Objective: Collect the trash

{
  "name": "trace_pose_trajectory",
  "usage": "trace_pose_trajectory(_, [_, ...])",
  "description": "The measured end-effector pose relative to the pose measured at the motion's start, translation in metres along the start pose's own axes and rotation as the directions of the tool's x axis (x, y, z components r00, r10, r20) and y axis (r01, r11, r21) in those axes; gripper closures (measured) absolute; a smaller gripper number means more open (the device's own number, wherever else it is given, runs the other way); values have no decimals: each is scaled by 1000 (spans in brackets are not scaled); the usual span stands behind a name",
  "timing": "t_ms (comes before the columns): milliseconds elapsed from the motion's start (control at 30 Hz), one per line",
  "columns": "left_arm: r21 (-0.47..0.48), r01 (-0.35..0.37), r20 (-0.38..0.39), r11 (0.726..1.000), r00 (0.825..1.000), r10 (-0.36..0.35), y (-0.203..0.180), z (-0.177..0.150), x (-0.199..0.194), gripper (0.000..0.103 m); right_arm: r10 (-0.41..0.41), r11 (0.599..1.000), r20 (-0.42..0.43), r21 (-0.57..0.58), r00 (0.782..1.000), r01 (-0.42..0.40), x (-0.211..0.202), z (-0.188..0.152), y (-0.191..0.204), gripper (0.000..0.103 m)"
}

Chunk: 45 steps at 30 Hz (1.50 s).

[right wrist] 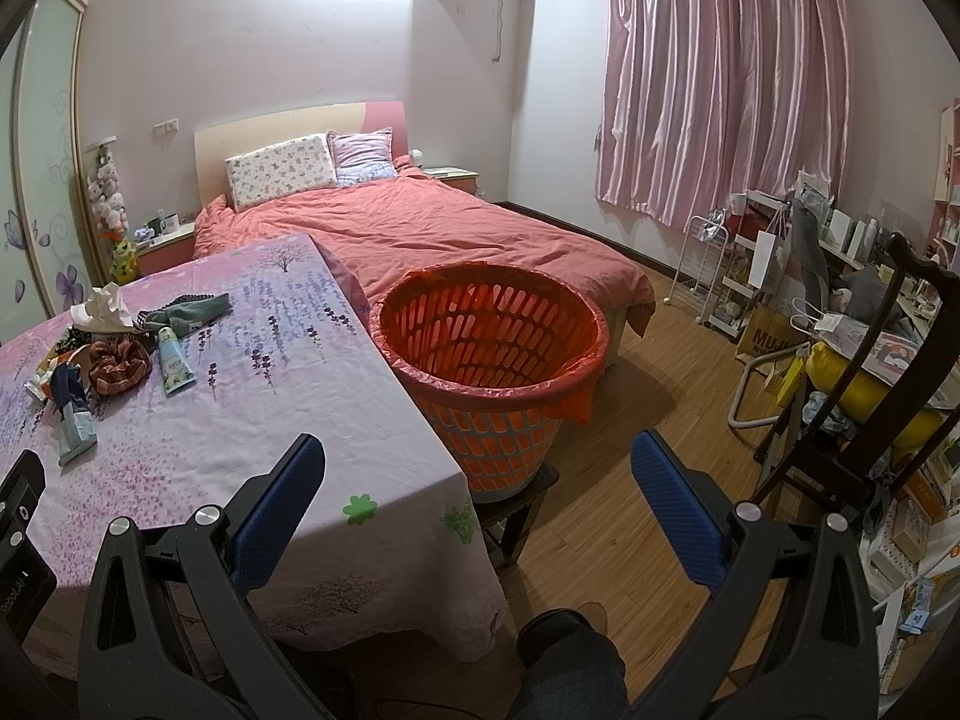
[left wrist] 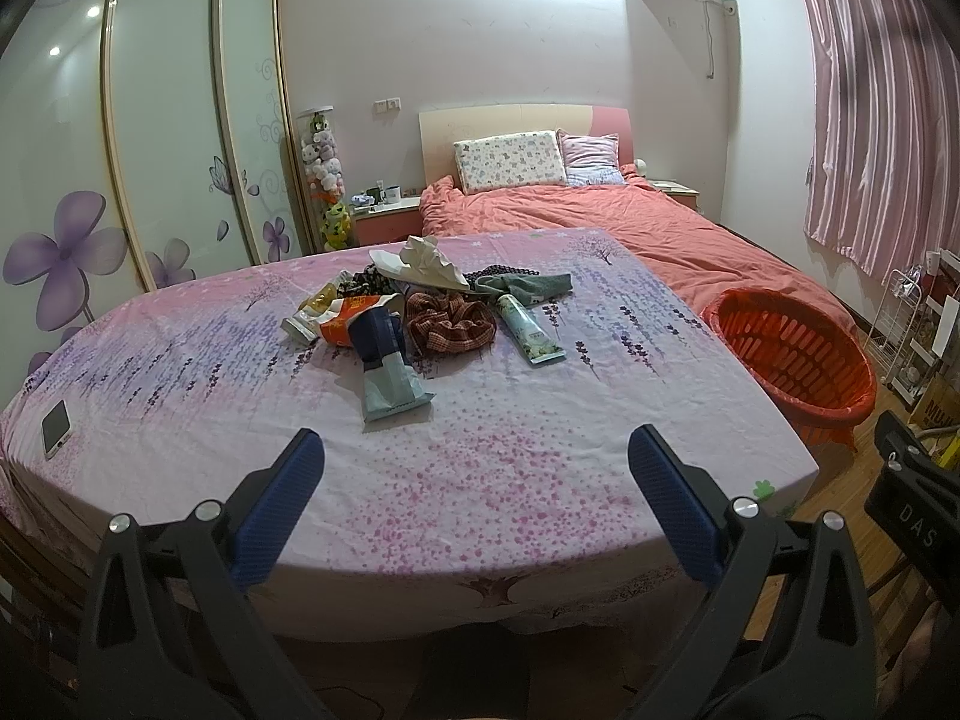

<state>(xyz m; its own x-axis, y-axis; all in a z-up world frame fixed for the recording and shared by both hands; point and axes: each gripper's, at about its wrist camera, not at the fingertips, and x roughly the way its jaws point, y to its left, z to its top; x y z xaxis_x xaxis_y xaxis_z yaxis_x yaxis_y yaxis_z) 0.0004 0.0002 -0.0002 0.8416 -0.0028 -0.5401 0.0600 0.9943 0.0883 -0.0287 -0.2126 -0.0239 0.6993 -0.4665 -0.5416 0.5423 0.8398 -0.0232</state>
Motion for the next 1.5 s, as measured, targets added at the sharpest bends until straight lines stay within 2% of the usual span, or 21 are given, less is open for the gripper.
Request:
trace_pose_trajectory(400, [-6,-4,-19,1000,1000,3,2,-1,12,4,3,1000,-11,-11,1000,-3,9,1,7,2])
trace_pose_trajectory(600, [-40,-8,-76,999,997,5,18,0,35,4,74,997,-59,-29,995,-76,26,3,26,2])
trace_pose_trajectory(767, [-105,3,-147,994,989,-18,48,-1,65,4,134,989,-101,-42,986,-139,40,8,42,2])
trace_pose_trajectory(1000, [-196,-36,-195,980,981,-3,98,2,104,4,304,943,-200,-74,932,-323,71,17,79,2])
trace_pose_trajectory(1100, [-215,-45,-199,976,980,2,112,5,118,4,336,928,-217,-89,916,-362,79,22,95,2])
trace_pose_trajectory(1233, [-212,-24,-197,977,980,-18,121,13,139,4,373,907,-223,-119,901,-405,92,32,121,2])
trace_pose_trajectory(1333, [-202,-18,-190,979,982,-21,122,20,155,6,403,885,-242,-140,882,-443,108,42,144,14])
trace_pose_trajectory(1367, [-200,-16,-193,980,981,-24,123,23,159,7,411,879,-251,-145,876,-454,113,44,151,22])
trace_pose_trajectory(1400, [-196,-18,-199,980,980,-22,123,26,165,10,430,866,-268,-146,862,-478,120,46,159,30])
trace_pose_trajectory(1500, [-195,-16,-206,981,978,-25,124,32,176,14,483,826,-312,-147,818,-544,140,51,184,40])
